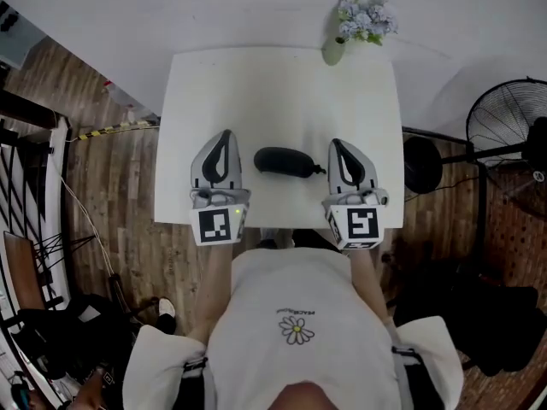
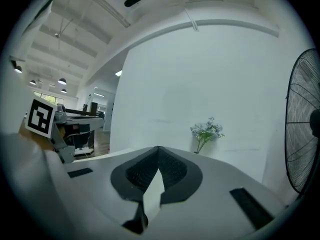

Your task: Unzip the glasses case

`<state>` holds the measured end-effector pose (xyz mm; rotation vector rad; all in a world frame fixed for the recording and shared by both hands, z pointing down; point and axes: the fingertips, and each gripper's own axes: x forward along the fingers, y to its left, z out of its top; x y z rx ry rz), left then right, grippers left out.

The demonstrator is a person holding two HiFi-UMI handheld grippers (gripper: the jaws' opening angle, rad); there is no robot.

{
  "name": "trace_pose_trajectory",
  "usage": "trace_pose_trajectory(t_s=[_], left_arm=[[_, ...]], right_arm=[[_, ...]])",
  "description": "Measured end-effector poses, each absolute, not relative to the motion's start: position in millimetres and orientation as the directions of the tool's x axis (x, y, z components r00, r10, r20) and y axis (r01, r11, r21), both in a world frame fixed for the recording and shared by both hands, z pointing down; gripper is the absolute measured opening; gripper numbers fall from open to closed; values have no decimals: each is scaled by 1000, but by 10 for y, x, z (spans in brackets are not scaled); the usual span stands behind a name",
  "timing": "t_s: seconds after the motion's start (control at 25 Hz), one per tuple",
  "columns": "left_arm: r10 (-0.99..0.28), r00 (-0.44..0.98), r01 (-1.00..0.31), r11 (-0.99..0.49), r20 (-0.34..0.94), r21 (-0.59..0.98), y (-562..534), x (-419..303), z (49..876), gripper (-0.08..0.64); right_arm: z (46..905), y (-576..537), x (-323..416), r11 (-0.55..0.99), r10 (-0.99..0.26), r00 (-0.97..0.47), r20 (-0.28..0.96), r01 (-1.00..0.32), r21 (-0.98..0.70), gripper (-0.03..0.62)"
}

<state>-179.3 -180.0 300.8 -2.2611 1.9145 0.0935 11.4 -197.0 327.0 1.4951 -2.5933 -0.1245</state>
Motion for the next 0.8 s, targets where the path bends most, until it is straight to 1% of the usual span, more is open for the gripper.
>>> trace_pose_trajectory(t_s=[0.2,0.36,0.48,0.56,0.6,0.64,0.68,0.76,0.8], left_arm=[[-975,161,-984,-146,-153,-106,-1805,-1743,3072,14],[-971,189,-977,-171,-147,-127,-1854,-1668,3095,14],[-958,256,-958,-234,-127,-167,-1905,-1554,3158,14],[-936,342,-924,-318,-88,-210,-1958,-1420,3248,16],[-914,403,-897,-382,-54,-224,-1985,-1345,3327,58],[-882,471,-860,-457,-7,-228,-2010,-1273,3440,127],[-838,543,-811,-540,55,-224,-2027,-1204,3590,163],[-715,668,-689,-699,207,-190,-2019,-1068,3963,195],[-648,707,-630,-759,284,-163,-1990,-1004,4167,228]], right_arm=[[3337,-1957,139,534,-845,-527,89,-836,125,6],[3363,-2001,146,541,-841,-534,89,-832,119,6],[3396,-2003,154,548,-836,-540,97,-829,114,6],[3420,-2003,181,552,-833,-542,106,-827,109,6],[3439,-2006,197,552,-833,-542,113,-827,106,6],[3463,-2010,210,552,-833,-540,121,-827,104,6],[3489,-2012,223,551,-833,-538,129,-828,101,6],[3538,-1998,257,548,-834,-534,139,-832,92,6],[3569,-1983,280,545,-835,-531,146,-834,86,7]])
